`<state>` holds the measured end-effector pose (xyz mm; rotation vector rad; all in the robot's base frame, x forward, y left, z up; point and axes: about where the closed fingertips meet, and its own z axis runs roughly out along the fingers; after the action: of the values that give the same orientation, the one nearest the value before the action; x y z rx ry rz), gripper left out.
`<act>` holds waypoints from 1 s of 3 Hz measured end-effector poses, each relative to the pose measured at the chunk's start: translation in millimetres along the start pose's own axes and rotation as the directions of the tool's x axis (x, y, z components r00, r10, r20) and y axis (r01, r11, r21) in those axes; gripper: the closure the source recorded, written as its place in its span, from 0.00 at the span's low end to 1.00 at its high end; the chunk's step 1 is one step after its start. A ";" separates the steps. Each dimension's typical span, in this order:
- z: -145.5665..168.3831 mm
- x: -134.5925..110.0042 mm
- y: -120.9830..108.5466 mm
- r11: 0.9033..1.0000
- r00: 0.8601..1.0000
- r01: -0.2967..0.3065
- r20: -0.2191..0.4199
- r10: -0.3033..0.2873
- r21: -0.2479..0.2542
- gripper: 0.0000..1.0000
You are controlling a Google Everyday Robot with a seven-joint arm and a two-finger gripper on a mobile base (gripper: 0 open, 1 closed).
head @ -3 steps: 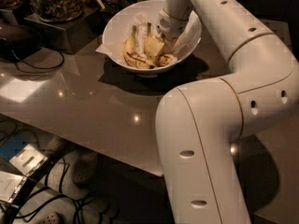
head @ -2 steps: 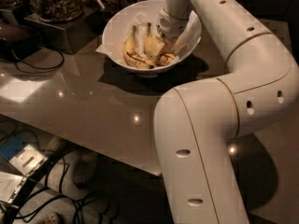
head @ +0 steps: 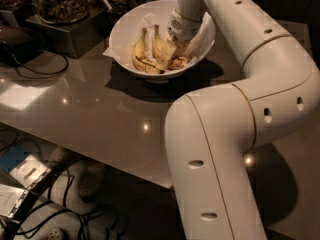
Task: Pick banana from white bowl
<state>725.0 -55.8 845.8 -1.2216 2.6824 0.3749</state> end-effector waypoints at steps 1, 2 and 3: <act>-10.7 -7.8 -1.3 0.999 0.999 0.015 0.033 -0.017 0.051 1.00; -13.8 -8.4 -0.1 0.998 0.999 0.026 0.034 -0.028 0.058 1.00; -14.1 -8.8 3.1 0.997 0.999 0.041 0.021 -0.043 0.059 1.00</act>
Offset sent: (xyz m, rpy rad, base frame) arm -0.0130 -0.0044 0.0228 -0.0202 -0.0624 0.0005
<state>727.7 -51.8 862.0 -1.2478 2.6254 0.3005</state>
